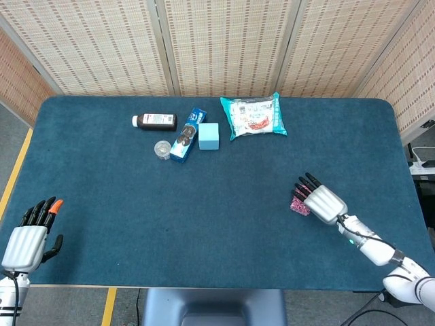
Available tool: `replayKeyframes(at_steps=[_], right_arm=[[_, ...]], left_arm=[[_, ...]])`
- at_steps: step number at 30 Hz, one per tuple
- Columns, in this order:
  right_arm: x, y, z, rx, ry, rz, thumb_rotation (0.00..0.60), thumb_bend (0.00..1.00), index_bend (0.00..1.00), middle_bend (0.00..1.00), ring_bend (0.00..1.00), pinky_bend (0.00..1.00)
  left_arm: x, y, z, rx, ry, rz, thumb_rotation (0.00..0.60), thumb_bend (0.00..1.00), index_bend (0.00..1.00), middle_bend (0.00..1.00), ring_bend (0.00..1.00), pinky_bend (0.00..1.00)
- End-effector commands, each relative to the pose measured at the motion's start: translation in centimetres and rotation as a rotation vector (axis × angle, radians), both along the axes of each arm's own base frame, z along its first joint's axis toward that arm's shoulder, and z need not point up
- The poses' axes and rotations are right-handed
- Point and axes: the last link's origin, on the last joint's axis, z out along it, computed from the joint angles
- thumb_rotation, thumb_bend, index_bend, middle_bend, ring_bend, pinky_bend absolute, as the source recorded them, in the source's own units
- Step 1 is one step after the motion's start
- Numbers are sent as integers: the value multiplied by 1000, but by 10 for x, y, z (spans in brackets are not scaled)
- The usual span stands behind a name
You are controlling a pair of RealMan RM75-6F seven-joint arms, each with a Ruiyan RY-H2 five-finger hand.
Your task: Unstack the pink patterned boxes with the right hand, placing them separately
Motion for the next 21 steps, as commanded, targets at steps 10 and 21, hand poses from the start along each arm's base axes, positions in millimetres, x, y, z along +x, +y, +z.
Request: replayKeyframes(at_steps=[10, 21], right_arm=[[-1, -10, -12, 11, 17, -11, 600, 248, 179, 139, 0, 0], [-1, -13, -11, 9, 19, -8, 600, 248, 164, 142, 0, 0]], left_arm=[[-1, 2, -2, -3, 7, 7, 600, 463, 0, 0, 0, 135], [-1, 3, -3, -7, 11, 14, 600, 463, 0, 0, 0, 136]])
